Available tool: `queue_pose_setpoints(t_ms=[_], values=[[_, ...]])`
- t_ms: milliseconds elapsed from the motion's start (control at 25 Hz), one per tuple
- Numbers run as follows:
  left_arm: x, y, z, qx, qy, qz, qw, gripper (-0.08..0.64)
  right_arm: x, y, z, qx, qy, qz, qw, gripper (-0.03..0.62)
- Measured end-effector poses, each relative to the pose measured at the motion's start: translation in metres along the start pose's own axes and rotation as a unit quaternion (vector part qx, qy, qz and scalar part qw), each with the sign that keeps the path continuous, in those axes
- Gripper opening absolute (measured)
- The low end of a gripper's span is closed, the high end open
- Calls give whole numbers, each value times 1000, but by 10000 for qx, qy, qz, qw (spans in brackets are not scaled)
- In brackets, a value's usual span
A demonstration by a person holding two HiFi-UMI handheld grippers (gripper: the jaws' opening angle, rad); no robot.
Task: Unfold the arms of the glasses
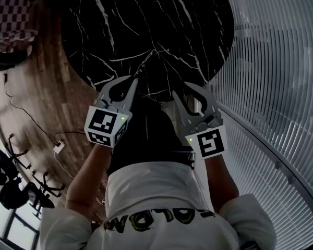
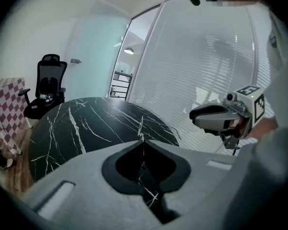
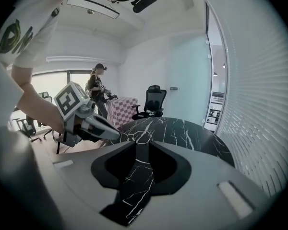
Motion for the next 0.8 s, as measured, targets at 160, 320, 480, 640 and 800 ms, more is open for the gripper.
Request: queue_pose_setpoints(t_ms=[160,320,480,640,800], values=[[-11,19,28,-10,38,-6,10000,5,1,24,14,-54,35,228,9997,84],[-13,46,55,-93,48,-138,9999,5,-6,56,24,-233,-71,351,9991,81],[-20,61,77,-33,30,-113,9999,6,-7,80,38,-291,-104,497,9983,81],[-29,78,92,-125,26,-126,9998,6,-13,94,44,-368,-152,596,9974,77],[-37,86,101,-90,2,-11,10000,6,-14,105,47,-404,-142,656,9969,72]])
Point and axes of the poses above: the fingertips, and each gripper's own axes: z forward along the fingers, x to its right, y out of its underside, the point moved 7 cm from there along -z, backward along the fingers, and after that the axes turned 3 degrees about -x, right-handed, at the moved point
